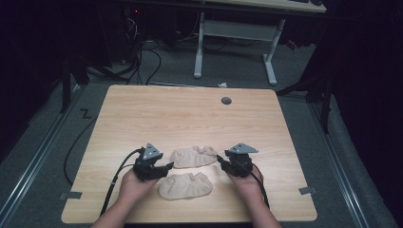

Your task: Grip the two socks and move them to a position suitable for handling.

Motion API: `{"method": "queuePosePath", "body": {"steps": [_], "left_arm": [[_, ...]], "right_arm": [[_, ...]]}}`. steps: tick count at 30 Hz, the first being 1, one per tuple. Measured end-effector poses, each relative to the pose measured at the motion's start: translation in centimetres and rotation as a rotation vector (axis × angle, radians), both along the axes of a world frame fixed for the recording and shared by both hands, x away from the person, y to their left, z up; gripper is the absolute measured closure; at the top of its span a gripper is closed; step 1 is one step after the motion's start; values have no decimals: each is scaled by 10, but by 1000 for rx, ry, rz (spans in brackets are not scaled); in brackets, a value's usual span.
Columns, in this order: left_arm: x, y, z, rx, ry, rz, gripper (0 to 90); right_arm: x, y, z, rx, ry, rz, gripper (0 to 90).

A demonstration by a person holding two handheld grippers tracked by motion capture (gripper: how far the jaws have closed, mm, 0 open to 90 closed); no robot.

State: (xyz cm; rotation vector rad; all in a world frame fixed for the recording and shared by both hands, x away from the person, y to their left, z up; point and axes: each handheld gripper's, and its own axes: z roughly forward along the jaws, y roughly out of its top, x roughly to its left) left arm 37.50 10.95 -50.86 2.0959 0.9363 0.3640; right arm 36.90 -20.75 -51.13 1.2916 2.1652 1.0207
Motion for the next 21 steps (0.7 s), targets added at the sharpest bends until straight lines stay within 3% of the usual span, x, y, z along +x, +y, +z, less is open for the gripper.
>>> {"method": "queuePosePath", "body": {"steps": [1,5,10,16,21], "left_arm": [[3,-4,-1,8,3,2,426],[15,-8,-6,-42,38,37,495],[22,-9,-16,-33,82,50,587],[20,-15,-20,10,66,50,678],[18,-18,-21,-6,69,36,825]], "right_arm": [[0,0,0,0,0,0,581],[15,11,-6,-21,32,16,602],[25,14,-11,5,62,13,647],[24,18,-16,-29,75,16,707],[23,19,-16,-21,79,28,811]]}}
